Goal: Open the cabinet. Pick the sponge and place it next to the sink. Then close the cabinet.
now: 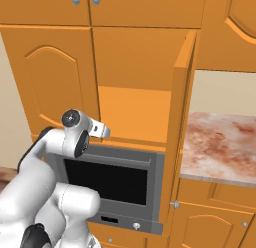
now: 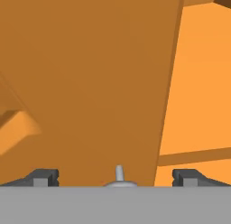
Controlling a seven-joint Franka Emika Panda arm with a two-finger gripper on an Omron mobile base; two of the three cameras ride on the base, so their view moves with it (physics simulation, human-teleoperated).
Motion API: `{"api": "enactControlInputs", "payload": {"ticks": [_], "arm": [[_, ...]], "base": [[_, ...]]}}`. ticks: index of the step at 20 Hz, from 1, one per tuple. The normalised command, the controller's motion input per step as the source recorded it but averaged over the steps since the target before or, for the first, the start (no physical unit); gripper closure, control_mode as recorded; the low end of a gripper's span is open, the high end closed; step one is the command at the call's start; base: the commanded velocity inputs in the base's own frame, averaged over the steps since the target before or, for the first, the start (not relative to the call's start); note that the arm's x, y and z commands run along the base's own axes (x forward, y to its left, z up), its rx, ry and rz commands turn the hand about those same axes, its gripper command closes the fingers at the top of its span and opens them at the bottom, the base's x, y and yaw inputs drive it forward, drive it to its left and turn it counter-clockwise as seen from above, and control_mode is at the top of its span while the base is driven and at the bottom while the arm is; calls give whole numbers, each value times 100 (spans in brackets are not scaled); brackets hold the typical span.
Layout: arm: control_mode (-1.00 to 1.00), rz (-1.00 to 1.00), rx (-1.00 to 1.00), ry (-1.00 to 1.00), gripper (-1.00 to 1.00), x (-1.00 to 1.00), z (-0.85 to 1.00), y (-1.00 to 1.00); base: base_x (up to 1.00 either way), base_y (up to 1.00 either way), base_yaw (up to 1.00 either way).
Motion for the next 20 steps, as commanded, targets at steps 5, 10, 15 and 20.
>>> {"api": "enactControlInputs", "payload": {"ticks": [5, 10, 15, 20], "arm": [[-100, 0, 0, 0, -100, 0, 0, 0], [-100, 0, 0, 0, 100, 0, 0, 0], [-100, 0, 0, 0, 100, 0, 0, 0], [-100, 0, 0, 0, 100, -2, 0, 0]], "base": [[0, 0, 0], [0, 0, 0], [0, 0, 0], [0, 0, 0]]}}
